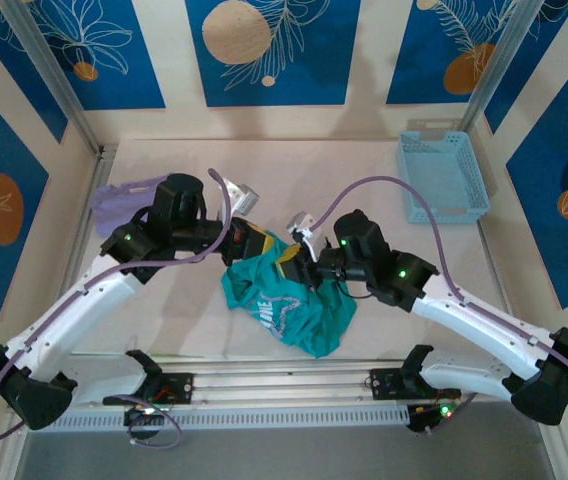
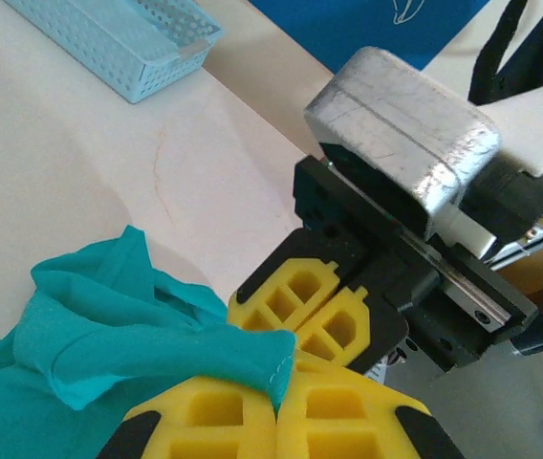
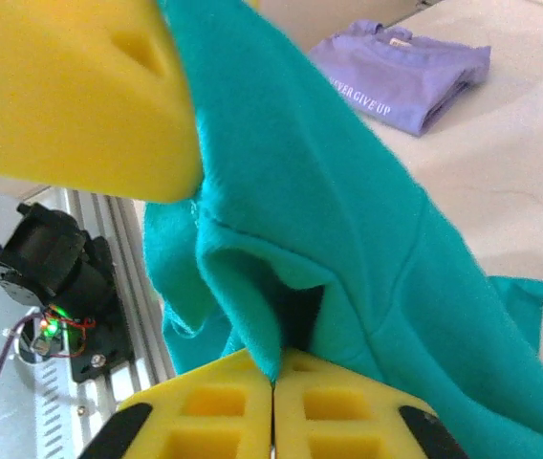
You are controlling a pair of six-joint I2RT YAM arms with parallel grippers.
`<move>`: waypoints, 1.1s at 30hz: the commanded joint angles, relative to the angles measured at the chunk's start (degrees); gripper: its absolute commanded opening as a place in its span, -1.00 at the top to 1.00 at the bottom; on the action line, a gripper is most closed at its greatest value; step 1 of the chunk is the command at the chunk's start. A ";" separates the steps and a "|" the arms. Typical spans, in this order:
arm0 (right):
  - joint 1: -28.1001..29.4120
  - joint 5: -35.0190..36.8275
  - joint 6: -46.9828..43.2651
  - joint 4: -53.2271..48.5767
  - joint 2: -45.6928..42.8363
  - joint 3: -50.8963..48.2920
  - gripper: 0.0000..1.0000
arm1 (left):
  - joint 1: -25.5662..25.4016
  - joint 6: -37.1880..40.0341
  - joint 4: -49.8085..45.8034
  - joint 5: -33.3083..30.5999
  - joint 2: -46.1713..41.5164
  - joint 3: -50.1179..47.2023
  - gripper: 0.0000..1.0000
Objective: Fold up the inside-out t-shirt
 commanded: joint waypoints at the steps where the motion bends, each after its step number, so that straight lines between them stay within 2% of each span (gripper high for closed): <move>1: -1.91 -4.76 -0.34 1.87 -2.02 -0.51 1.00 | 1.33 0.84 -0.92 -2.17 -1.74 0.77 1.00; 3: -3.63 -10.84 -0.15 2.47 -3.27 -0.94 1.00 | 2.43 0.52 -1.12 -5.66 -2.21 0.48 1.00; 7: -8.02 -27.81 4.07 10.25 -4.62 -2.83 1.00 | 4.51 -0.49 -1.43 -17.38 -1.53 -0.59 1.00; 9: -9.17 -31.80 6.55 13.85 -3.91 -2.97 1.00 | 4.59 0.24 -2.16 -22.09 -0.02 -0.45 1.00; 11: -9.84 -33.09 8.07 15.47 -2.58 -2.45 1.00 | 4.66 1.31 -2.48 -23.08 1.34 -0.10 0.96; 15: -10.94 -31.27 9.81 15.35 0.23 -0.62 1.00 | 4.60 2.51 -3.32 -22.88 1.85 -0.22 0.56; 19: -12.10 -29.11 11.82 15.42 2.54 -0.08 1.00 | 4.52 2.98 -4.01 -24.19 -2.27 -2.52 0.15; 22: -12.45 -29.05 12.84 16.22 3.98 -0.01 1.00 | 4.54 2.22 -3.68 -21.16 -6.62 -5.20 0.01; 26: -12.82 -28.77 12.96 16.05 4.70 0.34 1.00 | 4.56 -1.36 1.62 -7.88 -10.40 -9.48 -0.14; 30: -13.02 -28.73 12.66 15.70 4.48 0.26 1.00 | 4.50 -7.00 9.32 1.22 -10.12 -12.36 -0.24; 33: -13.27 -28.60 12.51 15.47 4.24 0.26 1.00 | 4.43 -8.96 11.62 3.77 -8.22 -12.87 -0.26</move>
